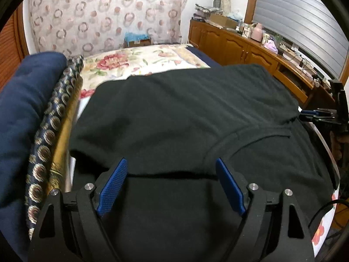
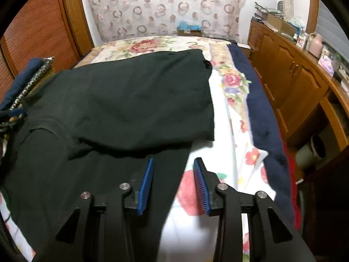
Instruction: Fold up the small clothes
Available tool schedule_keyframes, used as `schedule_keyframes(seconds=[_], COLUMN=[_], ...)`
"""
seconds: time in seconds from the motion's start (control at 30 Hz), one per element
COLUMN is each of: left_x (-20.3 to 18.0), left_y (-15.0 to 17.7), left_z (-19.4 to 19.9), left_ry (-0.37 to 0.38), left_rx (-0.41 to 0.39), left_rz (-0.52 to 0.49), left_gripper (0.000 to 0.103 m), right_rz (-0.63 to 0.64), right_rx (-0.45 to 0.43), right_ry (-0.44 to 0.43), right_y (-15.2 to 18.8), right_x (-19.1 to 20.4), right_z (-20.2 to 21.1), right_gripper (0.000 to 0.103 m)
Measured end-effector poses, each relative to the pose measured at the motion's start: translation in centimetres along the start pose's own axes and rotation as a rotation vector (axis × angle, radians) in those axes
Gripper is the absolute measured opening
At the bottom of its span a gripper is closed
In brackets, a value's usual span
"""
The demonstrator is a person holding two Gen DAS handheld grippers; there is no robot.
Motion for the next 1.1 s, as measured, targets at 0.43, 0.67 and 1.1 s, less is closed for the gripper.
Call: schedule_keyframes(seconds=[0.43,0.67,1.1], left_x=[1.0,0.9,0.4], left_y=[1.1,1.2,0.9], left_z=[-1.5,-1.8,-2.6], left_ry=[-0.014,-0.034,-0.076], left_rx=[0.025,0.034,0.065], left_rz=[0.036,0.028,-0.005], left_gripper=[0.084,0.084,0.097], right_rz=[-0.076,-0.092,-0.097], right_rx=[-0.032,-0.059,-0.136], right_ry=[0.081,0.105,0.087], right_y=[0.3,0.1,-0.7], right_x=[-4.4,-3.9,-2.2], right_z=[2.4,3.3,2.5], right_gripper=[0.003,0.003,0.053])
Point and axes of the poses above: each gripper's, at about its wrist camera, not at the fingertips, and z roughly against the way its jaws point, x to its left, y to its underside, the point moved 9 cm from there along -z, roughly the way its jaws point, and after that the axes turned 14 degrees about x, right-handed, at the moved point
